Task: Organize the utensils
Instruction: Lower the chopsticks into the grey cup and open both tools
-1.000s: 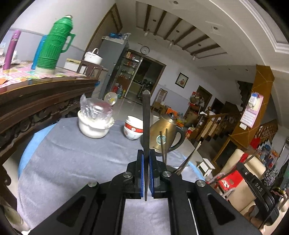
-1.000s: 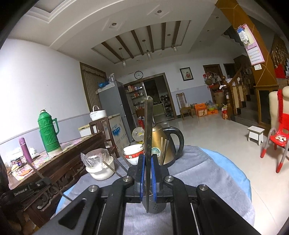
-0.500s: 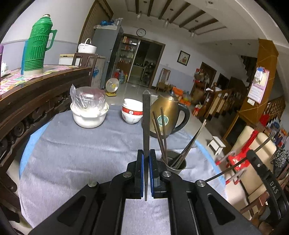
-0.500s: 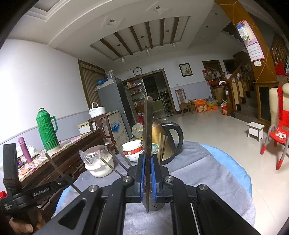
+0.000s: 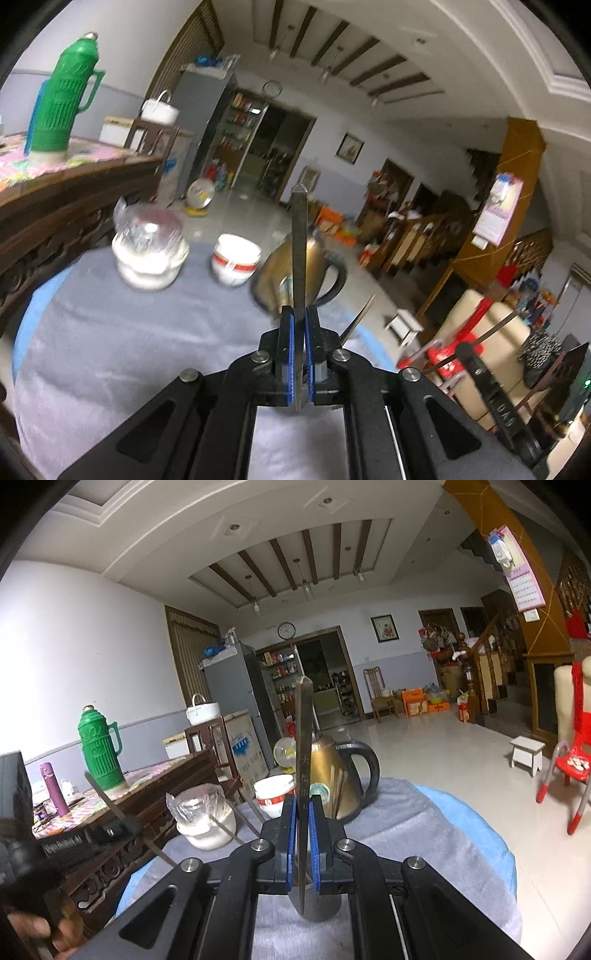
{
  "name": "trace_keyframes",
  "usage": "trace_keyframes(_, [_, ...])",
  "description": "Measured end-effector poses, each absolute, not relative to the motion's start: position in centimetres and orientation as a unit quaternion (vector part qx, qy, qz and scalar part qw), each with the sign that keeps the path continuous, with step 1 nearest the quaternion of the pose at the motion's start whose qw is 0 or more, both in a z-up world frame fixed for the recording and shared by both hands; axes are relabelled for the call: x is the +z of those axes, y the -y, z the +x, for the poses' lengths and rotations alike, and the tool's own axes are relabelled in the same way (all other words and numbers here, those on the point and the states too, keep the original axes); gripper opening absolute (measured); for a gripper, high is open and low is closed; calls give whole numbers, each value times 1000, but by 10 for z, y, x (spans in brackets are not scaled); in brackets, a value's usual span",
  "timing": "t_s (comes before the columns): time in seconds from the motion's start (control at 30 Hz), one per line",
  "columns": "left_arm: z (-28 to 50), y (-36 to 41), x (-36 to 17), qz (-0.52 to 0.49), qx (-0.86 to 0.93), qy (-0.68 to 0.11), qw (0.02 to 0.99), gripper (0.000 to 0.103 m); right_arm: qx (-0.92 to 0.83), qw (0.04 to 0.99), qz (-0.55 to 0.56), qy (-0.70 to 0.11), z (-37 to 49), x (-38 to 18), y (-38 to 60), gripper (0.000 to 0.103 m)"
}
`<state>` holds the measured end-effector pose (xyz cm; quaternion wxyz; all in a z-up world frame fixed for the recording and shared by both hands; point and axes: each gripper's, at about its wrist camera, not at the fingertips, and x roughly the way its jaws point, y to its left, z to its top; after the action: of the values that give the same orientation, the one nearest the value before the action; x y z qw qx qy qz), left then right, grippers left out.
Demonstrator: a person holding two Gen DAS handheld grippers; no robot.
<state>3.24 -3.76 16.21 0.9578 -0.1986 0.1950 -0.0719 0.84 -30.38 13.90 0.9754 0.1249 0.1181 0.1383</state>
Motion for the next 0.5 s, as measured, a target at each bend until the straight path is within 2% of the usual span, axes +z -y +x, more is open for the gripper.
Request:
trace_keyframes(0.27, [66, 55, 188, -178, -91, -169, 965, 6, 144, 977, 124, -100, 41, 154, 300, 8])
trace_keyframes(0.5, [111, 68, 163, -163, -91, -208, 960, 6, 146, 971, 123, -143, 80, 130, 294, 8])
